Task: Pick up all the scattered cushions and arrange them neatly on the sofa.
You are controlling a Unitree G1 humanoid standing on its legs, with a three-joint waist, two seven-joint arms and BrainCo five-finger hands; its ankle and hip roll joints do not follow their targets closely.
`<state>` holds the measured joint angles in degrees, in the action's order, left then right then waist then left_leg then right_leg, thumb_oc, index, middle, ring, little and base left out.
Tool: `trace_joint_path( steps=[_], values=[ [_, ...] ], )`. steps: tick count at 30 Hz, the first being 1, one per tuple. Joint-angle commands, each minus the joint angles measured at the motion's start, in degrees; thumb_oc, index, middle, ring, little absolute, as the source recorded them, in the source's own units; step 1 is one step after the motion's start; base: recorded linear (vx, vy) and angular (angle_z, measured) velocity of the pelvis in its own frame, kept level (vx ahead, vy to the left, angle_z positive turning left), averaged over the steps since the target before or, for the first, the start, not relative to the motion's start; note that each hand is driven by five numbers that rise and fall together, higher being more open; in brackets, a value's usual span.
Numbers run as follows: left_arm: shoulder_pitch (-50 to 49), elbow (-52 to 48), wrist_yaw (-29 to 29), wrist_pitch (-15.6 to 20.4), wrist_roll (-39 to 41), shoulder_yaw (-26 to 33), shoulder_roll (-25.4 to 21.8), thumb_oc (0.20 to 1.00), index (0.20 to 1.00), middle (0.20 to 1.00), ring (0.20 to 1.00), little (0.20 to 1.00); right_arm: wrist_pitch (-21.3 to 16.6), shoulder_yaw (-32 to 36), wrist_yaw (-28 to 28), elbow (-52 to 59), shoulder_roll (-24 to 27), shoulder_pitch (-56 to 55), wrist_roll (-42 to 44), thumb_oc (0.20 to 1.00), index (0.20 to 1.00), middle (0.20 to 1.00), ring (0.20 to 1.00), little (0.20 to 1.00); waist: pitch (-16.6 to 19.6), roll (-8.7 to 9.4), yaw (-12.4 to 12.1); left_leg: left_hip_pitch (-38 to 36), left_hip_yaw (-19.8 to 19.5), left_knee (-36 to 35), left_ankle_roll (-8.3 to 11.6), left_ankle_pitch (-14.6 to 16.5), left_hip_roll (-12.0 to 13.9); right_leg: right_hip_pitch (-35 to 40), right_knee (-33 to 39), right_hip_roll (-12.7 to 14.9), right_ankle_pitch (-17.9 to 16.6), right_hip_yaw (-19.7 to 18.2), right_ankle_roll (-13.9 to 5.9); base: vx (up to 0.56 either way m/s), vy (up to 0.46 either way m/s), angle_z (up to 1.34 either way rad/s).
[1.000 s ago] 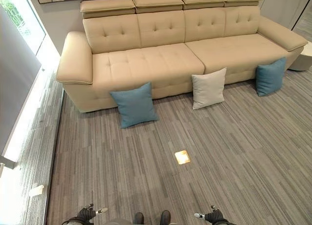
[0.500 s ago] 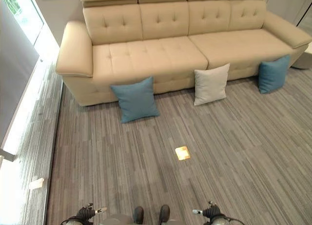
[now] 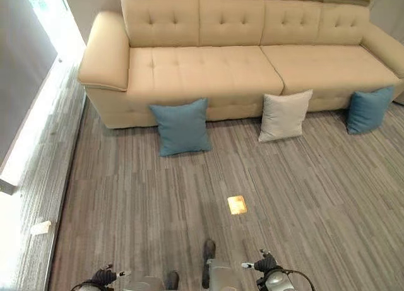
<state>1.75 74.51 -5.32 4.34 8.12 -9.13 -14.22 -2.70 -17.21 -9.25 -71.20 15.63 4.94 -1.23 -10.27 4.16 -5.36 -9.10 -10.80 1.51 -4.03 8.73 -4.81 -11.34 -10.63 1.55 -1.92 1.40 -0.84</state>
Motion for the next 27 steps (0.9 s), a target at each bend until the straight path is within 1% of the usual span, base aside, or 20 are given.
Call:
trace_joint_path(
  steps=[1, 3, 5, 7, 8, 9, 10, 11, 12, 14, 15, 16, 18, 19, 21, 22, 23, 25, 26, 27],
  values=[
    [2.7, -0.8, -0.4, 0.9, -1.0, -1.2, -0.6, 1.0, 1.0, 1.0, 1.0, 1.0, -1.5, -0.2, -1.0, 2.3, 3.0, 1.8, 1.8, 1.0, 1.0, 1.0, 1.0, 1.0, 0.7, -0.8, 0.6, 5.4, -10.7, 8.1, 5.1, -2.5, 0.9, 4.6, 3.0, -1.0, 3.4, 1.8, -2.26, 0.16, -0.138, 1.21],
    [3.4, -1.6, -0.5, 0.9, -0.8, -1.8, -0.5, 1.0, 1.0, 1.0, 1.0, 1.0, -1.9, -0.2, -1.4, 2.6, 3.2, 2.2, 2.3, 1.0, 1.0, 1.0, 1.0, 1.0, -0.7, -0.3, 0.4, 10.1, -8.2, 15.4, 6.17, -5.3, 0.8, 6.7, 4.3, -0.2, 3.6, 3.3, -1.61, 0.09, -0.096, 0.67],
    [3.8, -2.2, -0.6, 1.0, -0.2, -2.0, -0.4, 1.0, 1.0, 1.0, 1.0, 1.0, -2.0, -0.3, -1.4, 2.6, 3.4, 2.3, 2.8, 1.0, 1.0, 1.0, 1.0, 1.0, -1.3, -0.01, 0.2, 13.5, -3.2, 17.3, 5.63, -4.8, 1.8, 8.7, 5.4, 0.3, 4.5, 5.1, -0.98, 0.09, -0.08, 0.16],
    [3.9, -2.4, -0.4, 0.9, -0.5, -2.4, -0.5, 1.0, 1.0, 1.0, 1.0, 1.0, -1.9, 0.2, -1.3, 2.0, 3.6, 1.8, 2.9, 1.0, 1.0, 1.0, 1.0, 1.0, -1.5, 0.7, -0.1, 16.6, 2.7, 13.9, 4.63, -2.6, 1.8, 10.5, 6.6, 1.1, 5.4, 7.6, -0.86, 0.2, -0.048, 0.72],
    [4.2, -2.7, -0.2, 0.9, -1.1, -2.5, -0.9, 1.0, 1.0, 1.0, 1.0, 1.0, -1.7, 0.4, -1.3, 1.7, 3.5, 1.7, 2.7, 1.0, 1.0, 1.0, 1.0, 1.0, -1.2, 0.95, -0.3, 21.6, 8.6, 10.5, 4.78, -6.0, 1.9, 12.0, 8.2, 0.7, 6.3, 9.2, -0.91, 0.28, 0.0, 1.38],
    [4.1, -2.7, -0.4, 0.9, -1.3, -2.4, -1.4, 1.0, 1.0, 1.0, 1.0, 1.0, -1.6, 0.1, -1.3, 1.4, 3.3, 1.6, 2.4, 1.0, 1.0, 1.0, 1.0, 1.0, -1.3, 0.99, -1.0, 23.1, 9.6, 9.5, 4.99, -7.8, 1.7, 12.9, 8.4, 0.2, 6.8, 9.3, -0.88, 0.4, 0.119, 0.98],
    [3.2, -1.8, -0.3, 0.8, -1.2, -1.2, -1.7, 1.0, 1.0, 1.0, 1.0, 1.0, -1.4, -0.2, -1.1, 1.0, 2.5, 1.6, 1.6, 1.0, 1.0, 1.0, 1.0, 1.0, -0.7, 1.03, -2.4, 21.8, 8.0, 6.9, 4.68, -8.5, 1.2, 14.0, 7.7, -0.3, 7.5, 8.6, -1.22, 0.43, 0.219, 0.28],
    [2.0, -0.6, -0.4, 0.4, -2.1, -0.3, -2.0, 1.0, 1.0, 1.0, 1.0, 1.0, -1.3, -0.2, -1.0, 1.1, 2.1, 1.2, 0.6, 1.0, 1.0, 1.0, 1.0, 1.0, 0.6, 1.05, -2.5, 19.7, 7.4, 5.1, 3.65, -8.5, 0.9, 14.6, 6.6, 0.6, 8.0, 9.0, -2.2, 0.36, 0.21, -0.64],
    [2.0, -0.6, -0.4, 0.4, -2.1, -0.3, -2.0, 1.0, 1.0, 1.0, 1.0, 1.0, -1.3, -0.2, -1.0, 1.1, 2.1, 1.2, 0.6, 1.0, 1.0, 1.0, 1.0, 1.0, 0.5, 1.07, -2.5, 19.6, 7.4, 5.0, 3.64, -8.5, 0.9, 14.6, 6.5, 0.6, 8.0, 9.0, -2.21, 0.31, 0.245, -0.64],
    [1.1, 0.2, -0.6, 0.1, -3.0, 0.3, -2.4, 1.0, 1.0, 1.0, 1.0, 1.0, -1.1, -0.3, -0.7, 1.5, 1.6, 1.4, -0.4, 1.0, 1.0, 1.0, 1.0, 1.0, 1.3, 0.51, -2.7, 16.5, 7.2, 3.2, 2.05, -7.9, 0.5, 13.3, -0.2, 2.3, 7.6, 8.5, -3.84, 0.21, 0.21, -0.19],
    [1.1, 0.2, -0.6, 0.1, -3.0, 0.3, -2.4, 1.0, 1.0, 1.0, 1.0, 1.0, -1.1, -0.3, -0.7, 1.5, 1.6, 1.4, -0.4, 1.0, 1.0, 1.0, 1.0, 1.0, 1.3, 0.54, -2.7, 16.4, 7.3, 3.2, 2.02, -7.9, 0.4, 13.2, -0.4, 2.4, 7.7, 8.4, -3.87, 0.14, 0.196, -0.06],
    [0.8, 0.2, -0.8, -0.1, -3.3, 0.6, -2.9, 1.0, 1.0, 1.0, 1.0, 1.0, -0.9, -0.6, -0.7, 1.9, 1.5, 1.8, -0.8, 1.0, 1.0, 1.0, 1.0, 1.0, 0.9, -0.11, -2.4, 14.8, 7.0, 3.1, 0.82, -7.2, 0.2, 11.0, -7.6, 3.8, 5.1, 7.9, -5.02, 0.13, 0.169, -0.08],
    [0.8, 0.0, -0.7, 0.1, -3.2, 0.8, -3.3, 1.0, 1.0, 1.0, 1.0, 1.0, -0.8, -0.5, -0.6, 2.0, 1.4, 1.8, -1.1, 1.0, 1.0, 1.0, 1.0, 1.0, 0.4, -0.86, -2.1, 13.1, 6.5, 3.2, -0.3, -6.2, -0.2, 8.4, -13.5, 4.8, 1.9, 7.3, -5.56, 0.17, 0.181, 0.04],
    [0.7, -0.2, -0.7, 0.2, -2.9, 0.8, -3.4, 1.0, 1.0, 1.0, 1.0, 1.0, -0.8, -0.5, -0.7, 2.0, 1.4, 1.8, -1.1, 1.0, 1.0, 1.0, 1.0, 1.0, 0.3, -1.32, -1.9, 12.3, 6.0, 3.1, -0.58, -5.9, -0.2, 6.9, -15.0, 4.9, 1.5, 7.1, -5.23, 0.18, 0.108, 0.11],
    [0.9, -0.4, -0.7, 0.3, -2.7, 0.7, -3.5, 1.0, 1.0, 1.0, 1.0, 1.0, -0.6, -0.5, -0.6, 1.6, 1.4, 1.8, -1.2, 1.0, 1.0, 1.0, 1.0, 1.0, 0.1, -1.91, -1.1, 10.1, 4.6, 2.2, -0.79, -5.3, -0.2, 3.6, -13.3, 4.0, 2.1, 6.5, -4.39, 0.21, 0.049, 0.07],
    [1.1, -0.4, -0.7, 0.3, -2.6, 0.5, -3.5, 1.0, 1.0, 1.0, 1.0, 1.0, -0.5, -0.5, -0.7, 1.6, 1.4, 1.9, -1.1, 1.0, 1.0, 1.0, 1.0, 1.0, -0.2, -1.98, -0.6, 9.1, 4.0, 1.8, -0.69, -5.0, -0.3, 3.5, -11.2, 3.8, 2.8, 6.4, -4.22, 0.23, 0.009, 0.12],
    [1.5, -0.5, -0.9, 0.5, -2.8, 0.0, -3.5, 1.0, 1.0, 1.0, 1.0, 1.0, -0.5, -0.6, -0.7, 1.5, 1.4, 1.9, -0.9, 1.0, 1.0, 1.0, 1.0, 1.0, -0.5, -2.0, 0.4, 8.2, 3.3, 1.6, -0.57, -4.5, -0.6, 2.4, -8.4, 2.7, 2.7, 5.6, -3.99, 0.25, -0.012, 0.26],
    [2.0, -0.4, -0.9, 0.6, -3.0, -0.3, -3.2, 1.0, 1.0, 1.0, 1.0, 1.0, -0.3, -0.6, -0.6, 1.4, 1.7, 2.0, -0.8, 1.0, 1.0, 1.0, 1.0, 1.0, -0.6, -1.49, 1.6, 6.4, 2.2, 1.2, -0.31, -3.4, -1.3, 0.2, -1.8, 2.3, 0.5, 4.9, -4.73, 0.26, -0.026, 0.34],
    [2.3, -0.4, -0.9, 0.6, -3.0, -0.5, -2.9, 1.0, 1.0, 1.0, 1.0, 1.0, -0.1, -0.6, -0.6, 1.2, 1.8, 1.9, -0.9, 1.0, 1.0, 1.0, 1.0, 1.0, -1.0, -1.51, 2.3, 5.5, 1.6, 1.4, -0.07, -2.7, -1.5, 0.0, 1.5, 2.2, -0.8, 5.4, -5.19, 0.4, -0.081, 0.38],
    [3.0, -0.5, -0.7, 0.8, -2.9, -0.6, -2.7, 1.0, 1.0, 1.0, 1.0, 1.0, 0.1, -0.5, -0.6, 0.9, 2.0, 1.8, -1.5, 1.0, 1.0, 1.0, 1.0, 1.0, -1.5, -1.49, 3.1, 3.2, 0.8, 1.4, 0.61, -1.4, -1.1, -1.5, 4.2, 3.0, -2.2, 8.1, -5.89, 0.41, -0.111, 0.28]
  ],
)
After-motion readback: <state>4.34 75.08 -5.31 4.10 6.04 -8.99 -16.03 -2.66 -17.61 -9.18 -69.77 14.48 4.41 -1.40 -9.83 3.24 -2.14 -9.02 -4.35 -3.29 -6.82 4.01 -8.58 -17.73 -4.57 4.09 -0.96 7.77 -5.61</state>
